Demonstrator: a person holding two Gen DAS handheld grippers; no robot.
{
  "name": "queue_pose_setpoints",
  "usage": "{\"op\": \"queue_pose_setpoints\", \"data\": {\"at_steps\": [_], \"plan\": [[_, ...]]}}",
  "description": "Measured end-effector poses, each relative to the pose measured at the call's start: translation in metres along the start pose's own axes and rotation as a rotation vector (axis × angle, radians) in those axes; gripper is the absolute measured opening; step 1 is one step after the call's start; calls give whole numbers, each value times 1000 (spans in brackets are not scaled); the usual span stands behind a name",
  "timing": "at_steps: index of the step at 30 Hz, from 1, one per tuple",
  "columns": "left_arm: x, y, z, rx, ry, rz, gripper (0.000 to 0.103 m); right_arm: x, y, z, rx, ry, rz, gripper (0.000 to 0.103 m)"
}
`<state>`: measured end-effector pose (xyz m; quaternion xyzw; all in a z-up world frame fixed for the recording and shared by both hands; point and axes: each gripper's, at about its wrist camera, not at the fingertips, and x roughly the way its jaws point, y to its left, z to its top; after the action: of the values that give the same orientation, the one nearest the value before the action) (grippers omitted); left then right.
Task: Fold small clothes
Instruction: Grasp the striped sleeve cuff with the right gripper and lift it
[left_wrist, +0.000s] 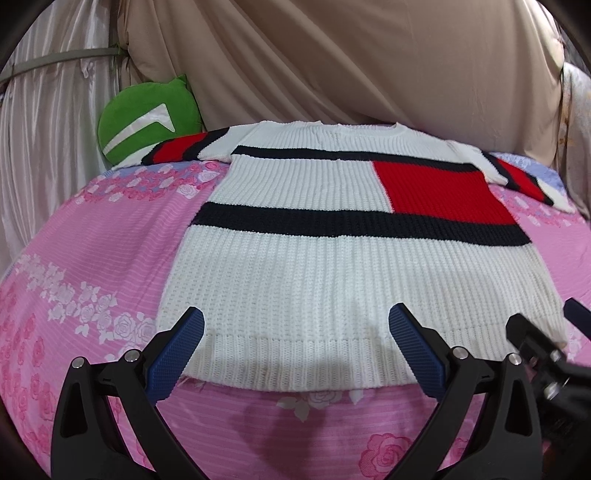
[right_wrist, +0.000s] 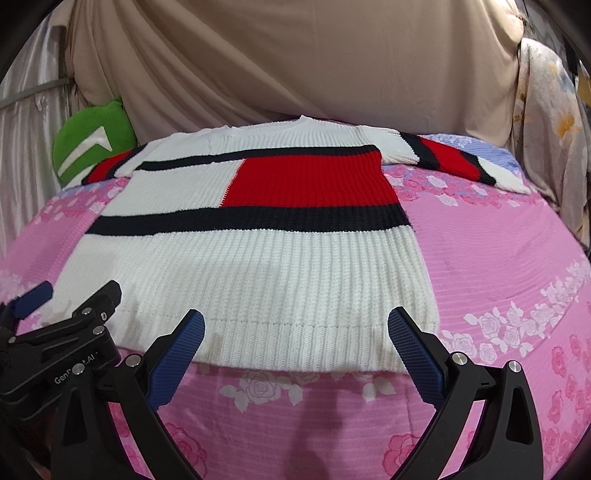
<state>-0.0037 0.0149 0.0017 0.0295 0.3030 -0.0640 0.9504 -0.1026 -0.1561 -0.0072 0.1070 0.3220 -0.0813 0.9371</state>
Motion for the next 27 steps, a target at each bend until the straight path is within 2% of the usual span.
{"op": "queue_pose_setpoints", "data": {"at_steps": [2,6,8,13,15,19,22,23,24,25,27], "plan": [[-3,9,1,-29,-10,-30,98,-1,-23,12,28,-32,30,98],[-1,22,18,-20,-10,-24,98,5,-105,63,88,-126,-75,98],[1,33,33,-24,-20,-24,98,18,-153,92,150,-141,-114,98],[17,50,69,2,-36,2,98,81,-291,155,422,-71,-137,98],[30,55,79,17,-27,22,98,105,-332,168,522,-60,-151,96],[52,65,94,17,0,11,98,146,-396,184,651,-20,-256,88],[67,70,102,16,14,-9,98,167,-422,190,729,-15,-262,72],[71,69,104,18,17,-11,97,171,-424,194,735,-29,-270,58],[76,70,107,21,20,-13,97,177,-427,200,745,-25,-240,45],[79,70,110,24,21,-16,96,185,-427,207,759,-12,-195,10],[86,69,118,33,19,-10,91,185,-409,229,734,-57,-174,11]]}}
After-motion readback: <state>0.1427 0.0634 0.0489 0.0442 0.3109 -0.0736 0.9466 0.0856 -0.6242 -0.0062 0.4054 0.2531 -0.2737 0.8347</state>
